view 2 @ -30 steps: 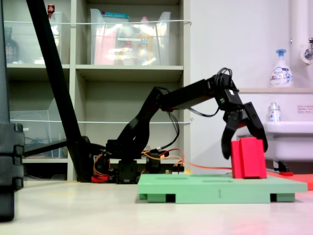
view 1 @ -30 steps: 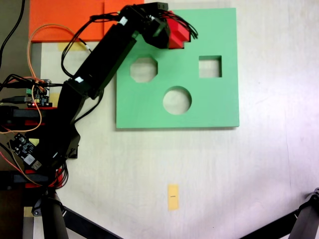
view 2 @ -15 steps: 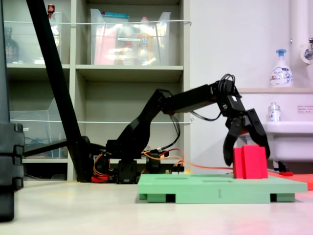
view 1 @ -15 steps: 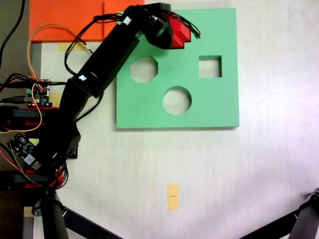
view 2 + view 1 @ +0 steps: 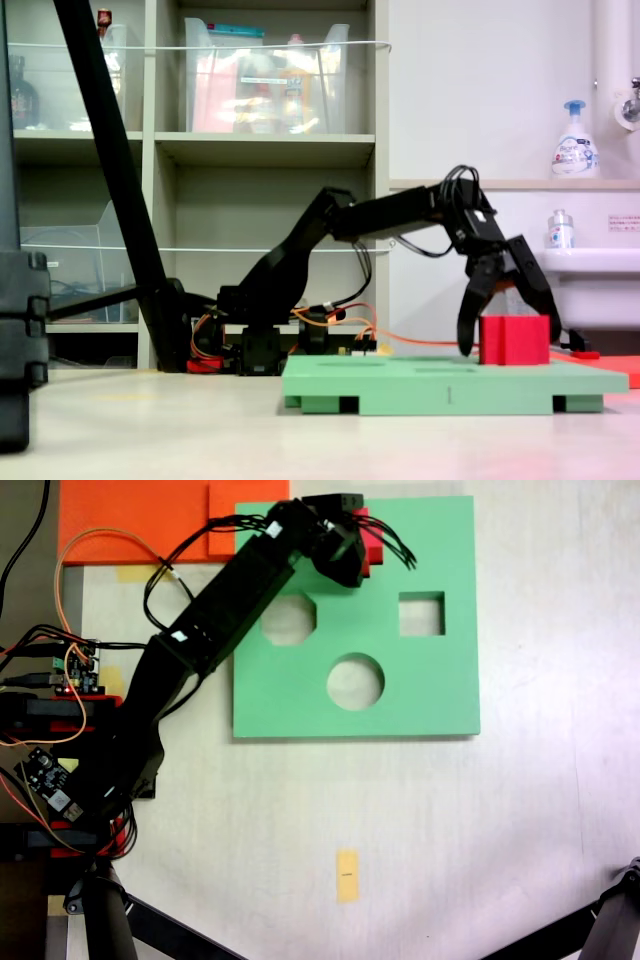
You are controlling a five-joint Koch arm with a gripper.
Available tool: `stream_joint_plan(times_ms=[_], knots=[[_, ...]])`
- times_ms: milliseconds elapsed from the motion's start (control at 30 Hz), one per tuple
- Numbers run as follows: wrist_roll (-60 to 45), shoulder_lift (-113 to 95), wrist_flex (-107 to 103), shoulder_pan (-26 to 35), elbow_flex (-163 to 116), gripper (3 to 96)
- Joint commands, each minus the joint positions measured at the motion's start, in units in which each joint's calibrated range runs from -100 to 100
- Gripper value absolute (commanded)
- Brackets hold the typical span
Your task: Put the cross columnar block into the corresponding hole
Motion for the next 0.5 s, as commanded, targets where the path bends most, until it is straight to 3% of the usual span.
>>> stream_joint_plan(times_ms=[33,67,300,500], knots=[[0.4,-0.5,8.9,0.2,2.5,89.4],[0.4,-0.5,9.2,0.3,3.3,95.9],[-0.1,-9.1,7.9,0.7,3.5,95.8],[-9.5,-38.3,-9.3,0.6,3.0,94.8]])
